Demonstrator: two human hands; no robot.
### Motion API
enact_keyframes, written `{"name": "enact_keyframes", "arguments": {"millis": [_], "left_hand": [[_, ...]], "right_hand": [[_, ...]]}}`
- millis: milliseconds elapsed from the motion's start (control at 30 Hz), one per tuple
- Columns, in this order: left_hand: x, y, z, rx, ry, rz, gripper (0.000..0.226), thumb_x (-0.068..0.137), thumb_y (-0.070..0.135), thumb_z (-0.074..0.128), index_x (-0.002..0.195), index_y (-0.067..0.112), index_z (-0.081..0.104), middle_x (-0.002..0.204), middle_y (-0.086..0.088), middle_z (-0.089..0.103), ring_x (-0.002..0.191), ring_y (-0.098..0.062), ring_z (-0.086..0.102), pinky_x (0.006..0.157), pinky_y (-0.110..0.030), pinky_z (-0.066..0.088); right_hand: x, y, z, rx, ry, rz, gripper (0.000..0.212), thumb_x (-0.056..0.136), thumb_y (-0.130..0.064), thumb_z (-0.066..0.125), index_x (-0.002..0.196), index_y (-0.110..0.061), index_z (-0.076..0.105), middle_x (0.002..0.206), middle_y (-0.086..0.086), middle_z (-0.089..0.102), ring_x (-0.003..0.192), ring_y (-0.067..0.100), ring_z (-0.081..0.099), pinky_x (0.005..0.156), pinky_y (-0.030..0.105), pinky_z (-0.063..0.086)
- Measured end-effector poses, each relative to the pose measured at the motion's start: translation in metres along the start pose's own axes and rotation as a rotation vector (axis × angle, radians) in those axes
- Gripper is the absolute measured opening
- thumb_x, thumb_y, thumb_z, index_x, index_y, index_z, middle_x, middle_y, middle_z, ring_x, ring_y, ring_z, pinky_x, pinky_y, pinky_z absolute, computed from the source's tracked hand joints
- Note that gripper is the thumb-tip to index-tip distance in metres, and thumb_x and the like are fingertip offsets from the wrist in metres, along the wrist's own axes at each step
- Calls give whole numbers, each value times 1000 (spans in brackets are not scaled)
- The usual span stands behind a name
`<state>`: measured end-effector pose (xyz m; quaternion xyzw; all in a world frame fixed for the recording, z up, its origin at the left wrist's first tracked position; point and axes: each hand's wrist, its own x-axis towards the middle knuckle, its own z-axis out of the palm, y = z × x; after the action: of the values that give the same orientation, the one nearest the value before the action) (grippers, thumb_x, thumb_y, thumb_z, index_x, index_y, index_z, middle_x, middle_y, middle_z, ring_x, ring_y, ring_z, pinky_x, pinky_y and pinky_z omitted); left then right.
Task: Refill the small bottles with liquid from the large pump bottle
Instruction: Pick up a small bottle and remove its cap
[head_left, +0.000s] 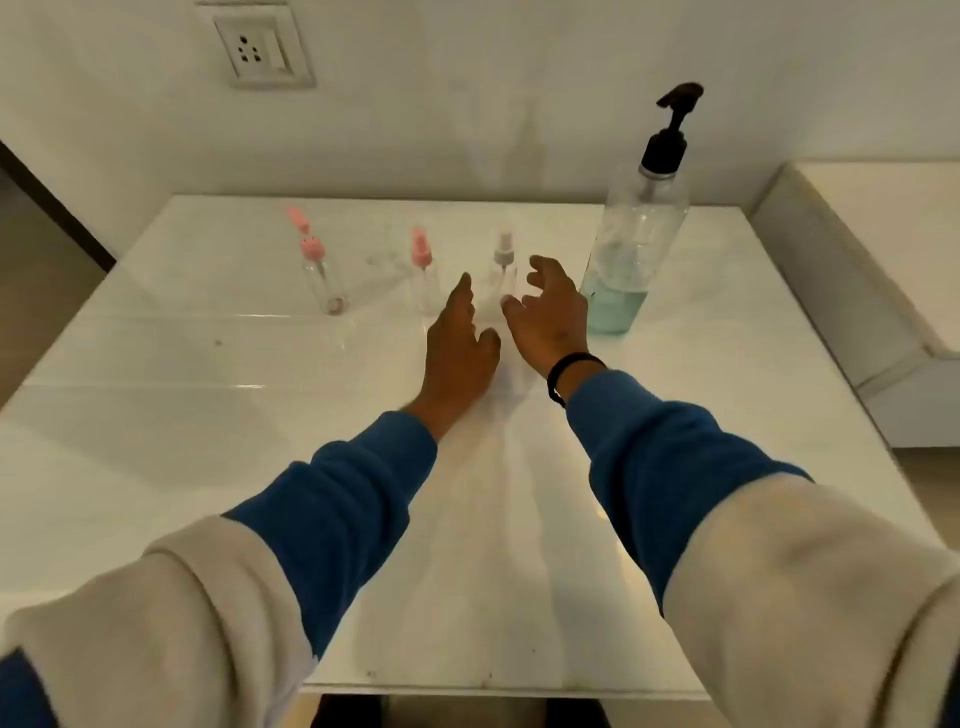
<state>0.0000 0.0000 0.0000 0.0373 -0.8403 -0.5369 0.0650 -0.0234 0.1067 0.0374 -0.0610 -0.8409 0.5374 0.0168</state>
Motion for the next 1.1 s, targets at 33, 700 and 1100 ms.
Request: {"name": "enact_keyframes", "arguments": {"millis": [33, 700, 1100], "left_hand": [[7, -1, 3, 17, 29, 39, 67, 100, 0, 53, 159, 8, 24, 162, -12, 36, 148, -26, 38, 117, -25, 31], [-35, -5, -23, 53, 126, 34, 32, 86, 5, 76, 115, 10, 64, 102, 6, 66, 97, -14, 67, 86, -22, 55], [-190, 4, -106, 265, -55, -85, 28, 81, 9, 79, 100, 20, 62, 90, 1, 70, 83, -20, 70, 79, -41, 59]], "right_hand": [[6, -1, 3, -21, 21, -26, 58, 97, -16, 65, 151, -17, 43, 145, 6, 56, 122, 19, 61, 96, 20, 43], [-52, -4, 12, -64, 22, 15, 21, 88, -5, 71, 106, -11, 63, 99, -2, 63, 94, 22, 66, 89, 34, 56], [-219, -10, 18, -167, -163, 89, 21, 85, -8, 76, 95, -9, 58, 96, 5, 66, 90, 27, 66, 78, 33, 54]]}}
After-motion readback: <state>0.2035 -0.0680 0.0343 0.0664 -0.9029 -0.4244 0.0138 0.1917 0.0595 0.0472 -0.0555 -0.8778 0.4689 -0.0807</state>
